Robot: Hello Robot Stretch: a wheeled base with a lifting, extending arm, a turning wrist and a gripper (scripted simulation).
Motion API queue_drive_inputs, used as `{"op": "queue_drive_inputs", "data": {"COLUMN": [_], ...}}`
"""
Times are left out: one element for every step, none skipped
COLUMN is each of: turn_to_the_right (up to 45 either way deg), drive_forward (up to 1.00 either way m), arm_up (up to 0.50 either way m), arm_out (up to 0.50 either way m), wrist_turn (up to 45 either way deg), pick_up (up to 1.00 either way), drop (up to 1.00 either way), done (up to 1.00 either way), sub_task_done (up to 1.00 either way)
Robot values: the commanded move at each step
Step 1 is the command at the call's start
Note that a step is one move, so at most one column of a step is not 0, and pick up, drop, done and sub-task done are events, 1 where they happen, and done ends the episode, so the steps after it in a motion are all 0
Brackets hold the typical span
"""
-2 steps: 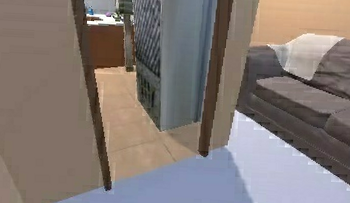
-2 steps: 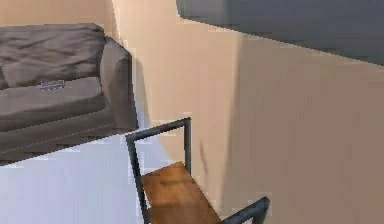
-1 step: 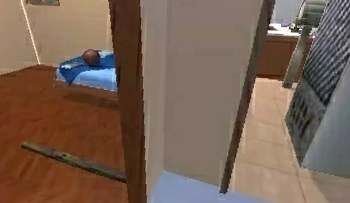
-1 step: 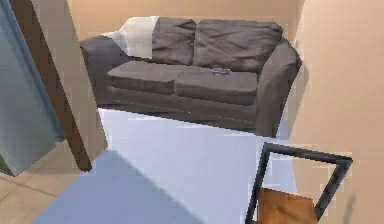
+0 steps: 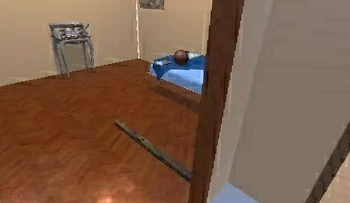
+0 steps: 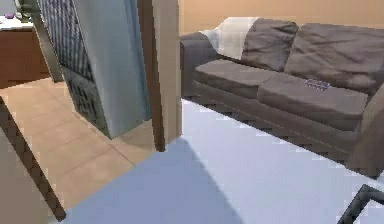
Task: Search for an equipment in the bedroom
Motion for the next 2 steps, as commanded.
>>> {"op": "queue_drive_inputs", "data": {"turn_to_the_right": [0.0,24.0], "drive_forward": [0.25,0.00], "arm_up": [0.00,0.00], "arm_out": [0.00,0.00], "wrist_turn": [0.0,0.0], "pick_up": [0.00,0.00], "drop": [0.00,0.00], "done": [0.00,0.00], "sub_task_done": [0.00,0.00]}}
